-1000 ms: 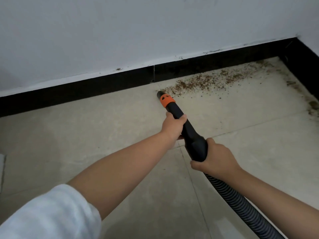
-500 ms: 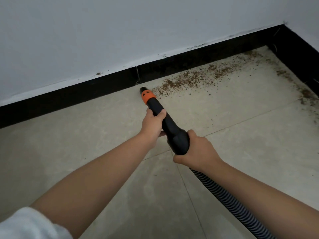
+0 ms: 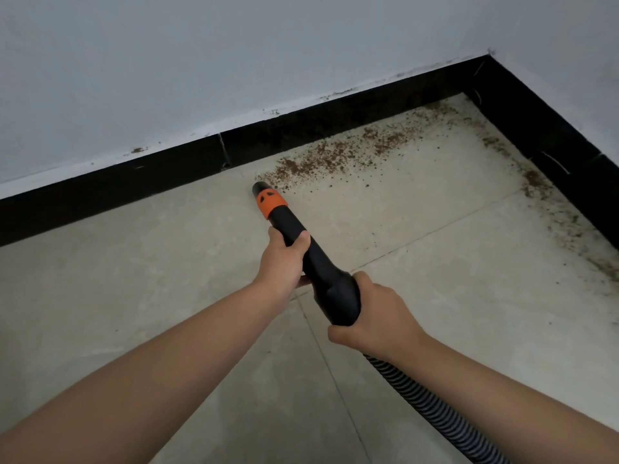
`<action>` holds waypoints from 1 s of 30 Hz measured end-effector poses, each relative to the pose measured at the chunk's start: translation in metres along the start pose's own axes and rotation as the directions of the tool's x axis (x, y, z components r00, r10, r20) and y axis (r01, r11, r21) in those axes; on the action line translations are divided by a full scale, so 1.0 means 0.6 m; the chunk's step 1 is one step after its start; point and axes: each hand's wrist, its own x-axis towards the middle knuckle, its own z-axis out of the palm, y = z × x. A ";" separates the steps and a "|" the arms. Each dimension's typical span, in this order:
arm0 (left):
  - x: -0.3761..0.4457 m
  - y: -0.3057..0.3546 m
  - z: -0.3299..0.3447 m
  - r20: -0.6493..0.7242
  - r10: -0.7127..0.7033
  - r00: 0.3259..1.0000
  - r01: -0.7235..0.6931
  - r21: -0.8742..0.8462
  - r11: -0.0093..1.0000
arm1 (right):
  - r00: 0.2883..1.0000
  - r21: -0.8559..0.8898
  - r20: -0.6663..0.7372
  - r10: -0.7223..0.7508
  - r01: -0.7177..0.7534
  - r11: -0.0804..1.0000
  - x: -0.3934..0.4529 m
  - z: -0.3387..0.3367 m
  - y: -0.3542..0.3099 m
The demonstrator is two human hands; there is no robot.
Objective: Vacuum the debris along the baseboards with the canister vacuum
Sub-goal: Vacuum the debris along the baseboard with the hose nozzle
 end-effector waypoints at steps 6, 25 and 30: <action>-0.008 -0.001 0.049 0.010 -0.008 1.000 0.007 0.033 0.999 | 0.998 0.014 -0.026 0.051 -0.050 0.999 -0.015 -0.028 0.034; 0.037 0.059 0.011 -0.137 -0.010 0.991 0.026 0.118 0.993 | 1.000 0.078 -0.011 -0.005 0.006 0.997 0.060 -0.013 -0.019; 0.026 0.055 0.023 -0.020 -0.071 0.997 0.073 0.116 0.991 | 0.999 0.067 -0.028 0.034 -0.032 0.997 0.037 -0.018 0.000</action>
